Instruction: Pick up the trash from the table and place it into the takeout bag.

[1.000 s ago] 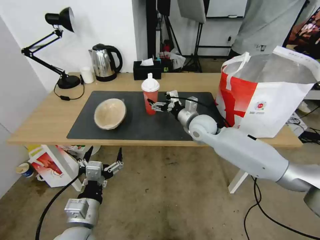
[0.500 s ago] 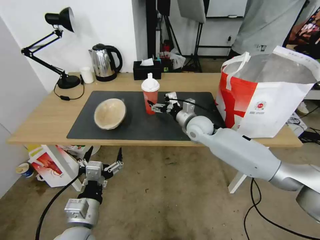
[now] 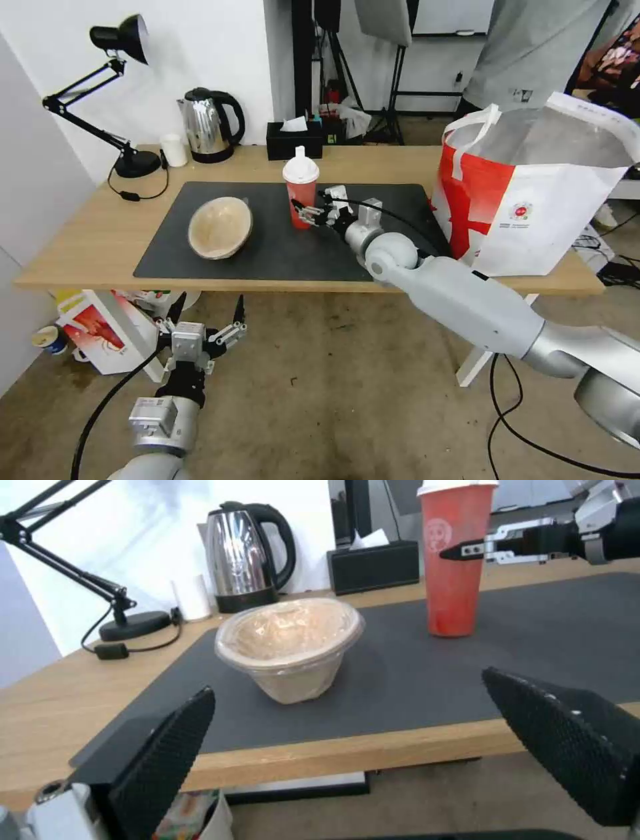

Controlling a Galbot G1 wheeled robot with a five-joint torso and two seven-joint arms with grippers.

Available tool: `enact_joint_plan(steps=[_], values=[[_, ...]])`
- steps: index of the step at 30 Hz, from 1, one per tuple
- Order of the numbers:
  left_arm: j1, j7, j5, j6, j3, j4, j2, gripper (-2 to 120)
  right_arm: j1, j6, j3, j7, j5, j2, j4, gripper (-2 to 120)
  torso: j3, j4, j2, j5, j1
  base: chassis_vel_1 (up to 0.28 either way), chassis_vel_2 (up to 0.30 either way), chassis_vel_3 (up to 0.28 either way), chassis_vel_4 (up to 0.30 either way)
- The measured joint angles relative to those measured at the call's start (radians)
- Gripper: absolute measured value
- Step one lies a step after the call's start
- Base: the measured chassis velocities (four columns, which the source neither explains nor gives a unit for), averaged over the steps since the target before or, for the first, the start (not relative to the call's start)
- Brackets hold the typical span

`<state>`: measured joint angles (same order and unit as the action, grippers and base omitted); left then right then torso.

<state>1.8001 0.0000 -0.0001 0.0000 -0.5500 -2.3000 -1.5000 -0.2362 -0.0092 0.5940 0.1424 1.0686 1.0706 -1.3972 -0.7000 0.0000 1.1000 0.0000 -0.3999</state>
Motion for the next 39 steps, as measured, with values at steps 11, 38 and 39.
enact_joint_plan(steps=[11,38,39], values=[[0.0,0.0,0.0,0.0,0.0,0.0,0.0,100,0.007,0.002,-0.004,-0.009,0.021,-0.018,-0.019,34,0.0,0.0001,0.0,0.0,0.0,0.0,0.0,0.0,0.0],[0.0,0.0,0.0,0.0,0.0,0.0,0.0,100,0.059,0.001,0.003,-0.192,-0.163,-0.243,-0.116,3,0.0,-0.0002,0.0,0.0001,0.0,0.0,0.0,0.0,0.0],[0.0,0.0,0.0,0.0,0.0,0.0,0.0,100,0.07,0.0,0.01,-0.213,-0.18,-0.277,-0.141,3,0.0,0.0,0.0,0.0003,0.0,0.0,0.0,0.0,0.0]])
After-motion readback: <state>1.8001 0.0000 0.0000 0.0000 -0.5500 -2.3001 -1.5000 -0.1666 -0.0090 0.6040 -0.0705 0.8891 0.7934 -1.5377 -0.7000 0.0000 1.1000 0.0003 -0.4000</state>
